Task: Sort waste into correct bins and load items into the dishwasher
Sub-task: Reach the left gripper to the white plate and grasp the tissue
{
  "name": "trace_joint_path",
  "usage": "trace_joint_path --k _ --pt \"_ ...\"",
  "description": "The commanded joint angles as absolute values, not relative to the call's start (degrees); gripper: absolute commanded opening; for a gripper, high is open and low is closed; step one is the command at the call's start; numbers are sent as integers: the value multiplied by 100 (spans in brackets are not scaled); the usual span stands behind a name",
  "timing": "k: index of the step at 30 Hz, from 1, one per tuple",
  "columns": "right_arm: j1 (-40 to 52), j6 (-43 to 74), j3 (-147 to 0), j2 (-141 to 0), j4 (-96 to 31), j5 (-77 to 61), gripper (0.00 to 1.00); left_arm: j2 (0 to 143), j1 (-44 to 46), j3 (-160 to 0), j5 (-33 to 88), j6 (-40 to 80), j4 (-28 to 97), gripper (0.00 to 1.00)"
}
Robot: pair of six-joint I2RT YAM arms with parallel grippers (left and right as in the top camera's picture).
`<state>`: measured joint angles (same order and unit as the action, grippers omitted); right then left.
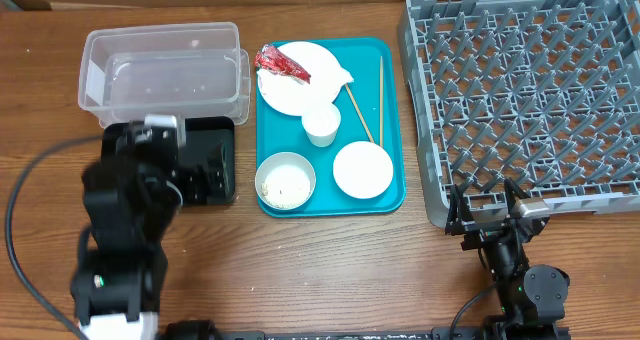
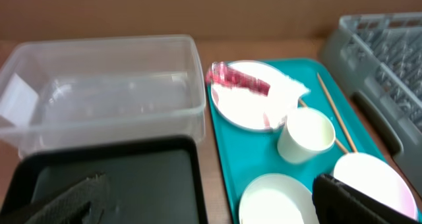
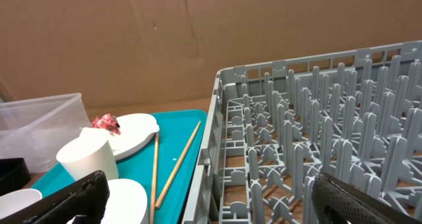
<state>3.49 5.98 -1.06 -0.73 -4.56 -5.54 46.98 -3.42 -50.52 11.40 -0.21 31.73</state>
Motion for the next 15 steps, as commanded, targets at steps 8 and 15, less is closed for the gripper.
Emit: trace_joint_path --k 8,15 --pt "384 604 -47 -16 -436 -521 100 6718 338 -6807 840 -648 4779 100" --pt "384 604 -47 -16 -436 -521 100 7754 395 -6810 1900 -615 4668 100"
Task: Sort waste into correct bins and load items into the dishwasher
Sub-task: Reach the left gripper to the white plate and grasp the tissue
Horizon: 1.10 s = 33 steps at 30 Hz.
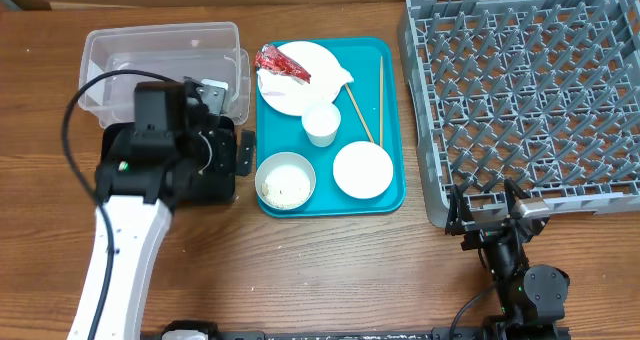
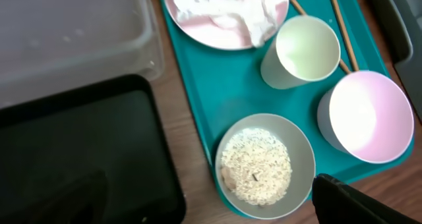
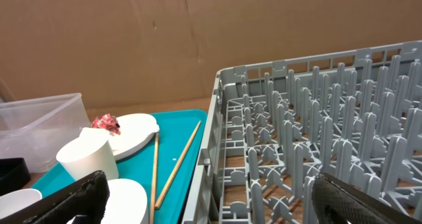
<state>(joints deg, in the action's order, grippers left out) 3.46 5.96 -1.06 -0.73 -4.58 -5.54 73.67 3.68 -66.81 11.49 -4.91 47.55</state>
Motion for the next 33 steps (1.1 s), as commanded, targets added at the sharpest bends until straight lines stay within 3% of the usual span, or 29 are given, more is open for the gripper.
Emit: trace_joint_path --k 1,4,12,20,33 --pt "384 604 -47 -16 -436 -521 100 7876 395 -6810 2158 -655 4600 100" --pt "384 604 -47 -16 -436 -521 100 8143 451 -6884 2506 -600 4425 100" --pt "384 604 -47 -16 -436 -521 100 9179 1221 -8879 956 196 5151 100" --pt "384 604 -47 -16 -436 -521 100 10927 1472 -10877 338 1352 5229 95" --pt "384 604 -47 -16 -436 -521 100 12735 1833 -11107 -565 2283 4082 100"
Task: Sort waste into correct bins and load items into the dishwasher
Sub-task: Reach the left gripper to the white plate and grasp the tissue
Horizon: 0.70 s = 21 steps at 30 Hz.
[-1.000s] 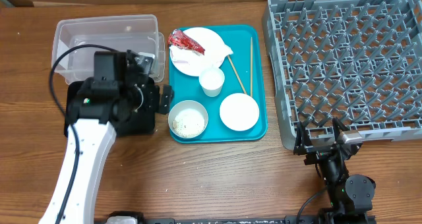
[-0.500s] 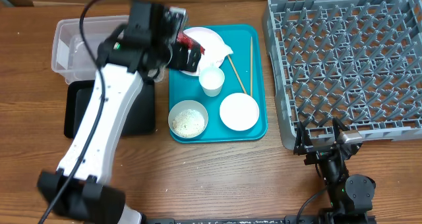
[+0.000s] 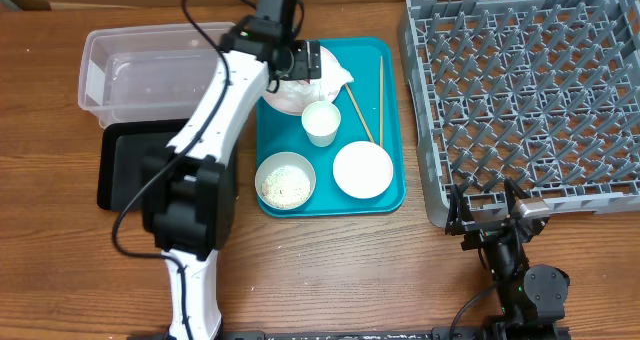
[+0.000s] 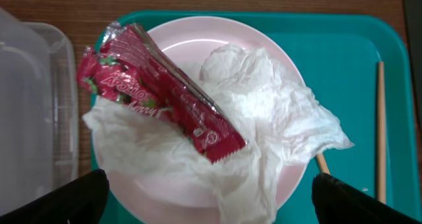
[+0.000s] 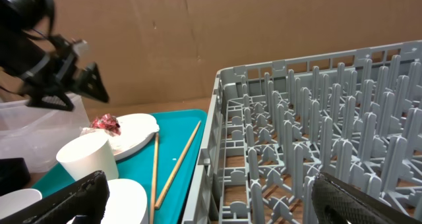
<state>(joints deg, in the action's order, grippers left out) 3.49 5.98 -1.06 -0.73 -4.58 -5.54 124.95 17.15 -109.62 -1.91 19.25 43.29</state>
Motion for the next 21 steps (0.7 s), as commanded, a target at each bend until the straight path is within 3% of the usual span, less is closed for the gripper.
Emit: trace_joint_path --k 1,12,15,21 --pt "384 604 -47 -16 -436 -521 100 12825 1841 -11107 -572 2318 3983 100" --pt "384 604 -47 -16 -436 -519 100 13611 1879 -11104 -528 2451 3704 91" --pt "384 604 -47 -16 -436 -521 100 13719 1879 -11104 -484 2462 3704 79" --pt "384 604 -47 -16 -436 -521 100 13823 1879 -11102 -484 2488 3741 35"
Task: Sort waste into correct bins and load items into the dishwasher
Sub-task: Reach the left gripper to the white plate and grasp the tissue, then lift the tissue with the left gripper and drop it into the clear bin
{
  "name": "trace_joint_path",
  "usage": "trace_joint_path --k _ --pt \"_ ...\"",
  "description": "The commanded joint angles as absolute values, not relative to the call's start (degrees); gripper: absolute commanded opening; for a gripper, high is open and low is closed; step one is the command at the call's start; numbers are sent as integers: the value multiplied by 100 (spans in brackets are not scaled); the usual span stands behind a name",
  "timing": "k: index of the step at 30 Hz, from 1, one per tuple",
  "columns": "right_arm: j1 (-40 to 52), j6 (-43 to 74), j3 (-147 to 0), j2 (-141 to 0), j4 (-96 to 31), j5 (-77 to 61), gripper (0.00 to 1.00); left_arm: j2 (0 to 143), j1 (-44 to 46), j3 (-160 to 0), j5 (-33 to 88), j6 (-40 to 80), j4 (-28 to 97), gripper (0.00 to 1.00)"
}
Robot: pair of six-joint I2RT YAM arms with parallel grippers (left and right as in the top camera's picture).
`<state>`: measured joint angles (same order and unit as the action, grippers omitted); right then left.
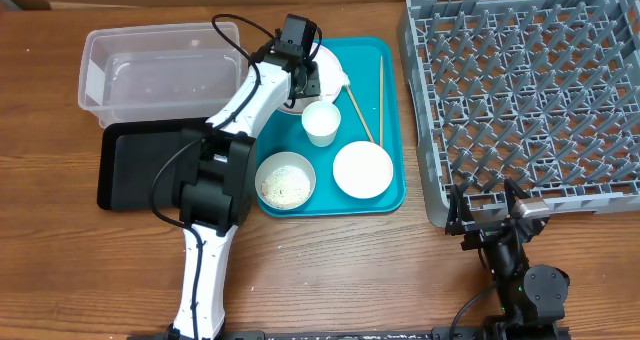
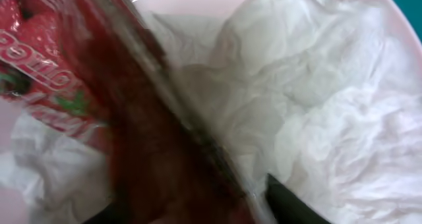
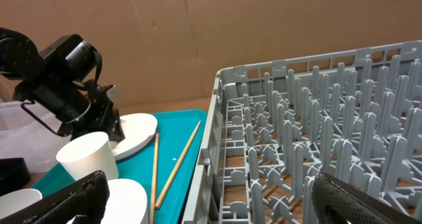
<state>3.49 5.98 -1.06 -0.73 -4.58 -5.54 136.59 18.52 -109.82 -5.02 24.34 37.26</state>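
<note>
A red strawberry wrapper (image 2: 99, 105) lies on a crumpled white napkin (image 2: 316, 105) on the pink plate (image 2: 198, 0) at the back of the teal tray (image 1: 385, 55). My left gripper (image 1: 300, 72) is down on that plate, open, its dark fingers (image 2: 290, 204) on either side of the wrapper. From overhead the arm hides the wrapper. A paper cup (image 1: 320, 123), a bowl of rice (image 1: 285, 180), an empty white bowl (image 1: 362, 168) and chopsticks (image 1: 360, 110) also lie on the tray. My right gripper (image 1: 497, 218) rests open in front of the grey dish rack (image 1: 520, 90).
A clear plastic bin (image 1: 160, 70) stands left of the tray, and a black tray (image 1: 140, 170) lies in front of it. The rack fills the right side of the table. The left arm's cable loops over the bin's right end.
My left gripper has dropped from above the plate onto it. The wrapper now fills its view and sits between the fingers. The right arm has not moved.
My left gripper first hung over the black tray, looking towards the bin and teal tray. Then it was at the tray's left edge, above the rice bowl. Then it hovered over the plate with the wrapper, and now it is low on the wrapper. My right gripper stayed put.
</note>
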Motion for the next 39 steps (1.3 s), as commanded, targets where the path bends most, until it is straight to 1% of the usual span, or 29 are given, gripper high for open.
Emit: trace_joint_path --k 1,2,3,4,8,12,21,26,33,39 --pt "384 604 -47 -16 -436 -519 100 13823 1879 -11102 -484 2488 3741 27" --pt "384 604 -47 -16 -436 -521 100 13821 1879 -11107 -484 2488 3736 14" --pt "384 604 -47 -16 -436 -521 100 13819 1879 -11109 -484 2486 3730 8" --pt "384 604 -47 -16 -436 -521 100 13819 1879 -11124 -480 2486 3747 4" --pt "384 604 -47 -16 -436 -521 100 13797 1879 -11229 -276 2477 3885 4" --pt "384 604 -47 -16 -436 -521 100 13788 1879 -11775 -185 2434 4508 4" --pt "384 604 -47 -16 -436 -521 100 13788 1879 -14073 -183 2202 7022 4" --pt "384 604 -47 -16 -436 -521 100 13788 1879 -14940 -185 2178 7981 4" --pt "384 604 -47 -16 -436 -521 100 13786 1865 -15815 -189 2071 8827 4" --pt "384 604 -47 -16 -436 -521 100 13784 1640 -16621 -189 2053 9417 4"
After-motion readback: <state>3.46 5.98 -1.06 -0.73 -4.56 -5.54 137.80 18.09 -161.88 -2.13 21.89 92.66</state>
